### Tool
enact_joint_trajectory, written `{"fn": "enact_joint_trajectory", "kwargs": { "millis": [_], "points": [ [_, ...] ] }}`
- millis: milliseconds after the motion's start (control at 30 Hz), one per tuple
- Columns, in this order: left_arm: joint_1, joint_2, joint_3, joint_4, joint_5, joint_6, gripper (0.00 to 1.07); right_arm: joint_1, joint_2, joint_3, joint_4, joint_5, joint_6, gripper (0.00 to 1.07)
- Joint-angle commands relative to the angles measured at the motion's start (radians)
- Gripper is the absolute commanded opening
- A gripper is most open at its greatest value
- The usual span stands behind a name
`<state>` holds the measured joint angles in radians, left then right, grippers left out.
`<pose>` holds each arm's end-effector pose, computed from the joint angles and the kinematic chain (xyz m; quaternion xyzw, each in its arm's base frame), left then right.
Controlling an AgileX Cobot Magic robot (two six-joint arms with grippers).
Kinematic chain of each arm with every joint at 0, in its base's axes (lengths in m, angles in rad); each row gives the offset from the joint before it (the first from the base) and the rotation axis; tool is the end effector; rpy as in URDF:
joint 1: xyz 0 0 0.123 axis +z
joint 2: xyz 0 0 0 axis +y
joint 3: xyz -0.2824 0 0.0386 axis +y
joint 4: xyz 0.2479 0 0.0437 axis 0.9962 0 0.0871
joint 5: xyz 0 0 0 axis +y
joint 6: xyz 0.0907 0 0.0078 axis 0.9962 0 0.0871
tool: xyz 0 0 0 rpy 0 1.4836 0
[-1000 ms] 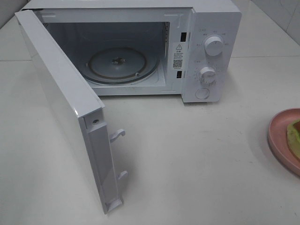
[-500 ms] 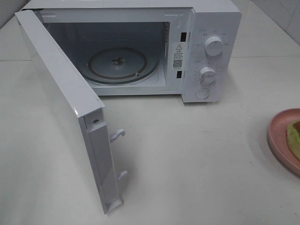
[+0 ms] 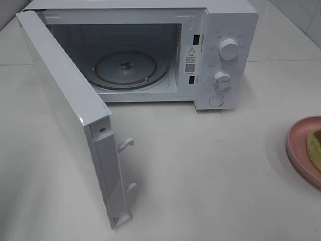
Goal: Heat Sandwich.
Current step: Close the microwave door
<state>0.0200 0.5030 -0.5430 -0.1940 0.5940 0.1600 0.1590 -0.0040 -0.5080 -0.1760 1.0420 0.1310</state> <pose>0.0984 -0.0079 0.3064 0.0195 0.8482 -0.0410 0.5277 -0.0041 -0.0146 0.2819 -0.0087 0.8418 -0.0100 0.5396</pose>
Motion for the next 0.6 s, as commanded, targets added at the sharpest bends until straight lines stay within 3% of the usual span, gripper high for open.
{"fn": "enact_joint_trajectory", "kwargs": {
  "millis": [33, 100, 200, 233, 300, 367, 400, 467, 567, 600],
  "points": [
    [0.002, 0.073, -0.007, -0.030, -0.088, 0.053, 0.87, -0.007, -0.026, 0.002, 0.000, -0.004, -0.005, 0.76],
    [0.000, 0.096, -0.007, -0.040, -0.104, 0.073, 0.85, -0.007, -0.026, 0.002, 0.000, -0.004, -0.005, 0.76],
    [-0.006, 0.181, -0.007, -0.079, -0.178, 0.118, 0.72, -0.007, -0.026, 0.002, 0.000, -0.004, -0.005, 0.76],
    [-0.006, 0.221, -0.007, -0.091, -0.211, 0.133, 0.62, -0.007, -0.026, 0.002, 0.000, -0.004, -0.005, 0.76],
    [-0.006, 0.240, -0.007, -0.095, -0.220, 0.139, 0.57, -0.007, -0.026, 0.002, 0.000, -0.004, -0.005, 0.76],
    [-0.006, 0.308, -0.007, -0.117, -0.248, 0.149, 0.40, -0.007, -0.026, 0.002, 0.000, -0.004, -0.005, 0.76],
    [-0.006, 0.308, -0.007, -0.117, -0.248, 0.149, 0.40, -0.007, -0.026, 0.002, 0.000, -0.004, -0.005, 0.76],
    [-0.006, 0.352, -0.007, -0.139, -0.267, 0.150, 0.29, -0.007, -0.026, 0.002, 0.000, -0.004, -0.005, 0.76],
    [-0.006, 0.445, -0.007, -0.164, -0.318, 0.150, 0.01, -0.007, -0.026, 0.002, 0.000, -0.004, -0.005, 0.76],
    [-0.006, 0.445, -0.007, -0.164, -0.318, 0.150, 0.01, -0.007, -0.026, 0.002, 0.000, -0.004, -0.005, 0.76]
  ]
}}
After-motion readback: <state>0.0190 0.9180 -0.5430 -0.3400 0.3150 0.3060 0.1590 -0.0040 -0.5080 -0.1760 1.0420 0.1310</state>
